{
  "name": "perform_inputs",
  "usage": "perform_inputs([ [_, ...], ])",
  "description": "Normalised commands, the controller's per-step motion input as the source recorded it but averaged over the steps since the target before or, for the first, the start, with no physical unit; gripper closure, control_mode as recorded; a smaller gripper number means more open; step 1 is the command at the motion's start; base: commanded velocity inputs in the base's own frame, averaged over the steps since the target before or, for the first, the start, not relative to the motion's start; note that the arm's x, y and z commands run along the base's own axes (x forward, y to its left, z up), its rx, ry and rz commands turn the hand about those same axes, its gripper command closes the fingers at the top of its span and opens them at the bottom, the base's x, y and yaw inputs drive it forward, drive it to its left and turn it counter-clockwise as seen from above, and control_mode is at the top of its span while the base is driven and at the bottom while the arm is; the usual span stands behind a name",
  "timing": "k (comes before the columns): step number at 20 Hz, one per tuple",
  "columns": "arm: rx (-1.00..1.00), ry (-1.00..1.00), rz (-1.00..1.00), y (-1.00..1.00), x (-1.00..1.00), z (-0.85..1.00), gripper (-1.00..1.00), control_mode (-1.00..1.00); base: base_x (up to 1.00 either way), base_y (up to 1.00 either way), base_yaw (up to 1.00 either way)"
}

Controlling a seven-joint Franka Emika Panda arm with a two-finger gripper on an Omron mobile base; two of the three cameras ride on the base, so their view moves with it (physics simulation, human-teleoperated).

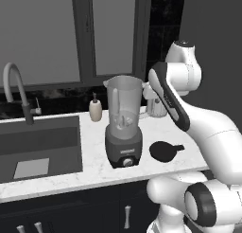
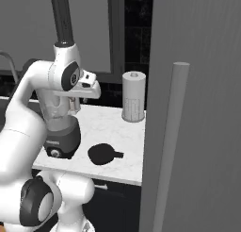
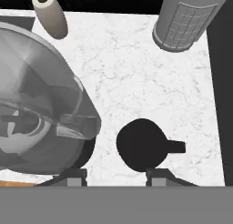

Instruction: Close the lid blender by securely placing the lid on top.

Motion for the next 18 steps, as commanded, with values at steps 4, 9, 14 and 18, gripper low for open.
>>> perform_inputs([
  [4, 0.02, -0.08, -0.02, -0.05, -0.25, 0.0, -1.0, -1.0, 0.0, 0.0, 0.0],
  [9, 0.04, -0.06, -0.51, 0.02, -0.33, -0.04, -1.0, -1.0, 0.0, 0.0, 0.0],
  [14, 0.02, 0.02, -0.84, 0.0, -0.36, -0.22, -1.0, -1.0, 0.0, 0.0, 0.0],
  [18, 0.05, 0.08, -0.81, -0.12, -0.08, -0.38, -1.0, -1.0, 0.0, 0.0, 0.0],
])
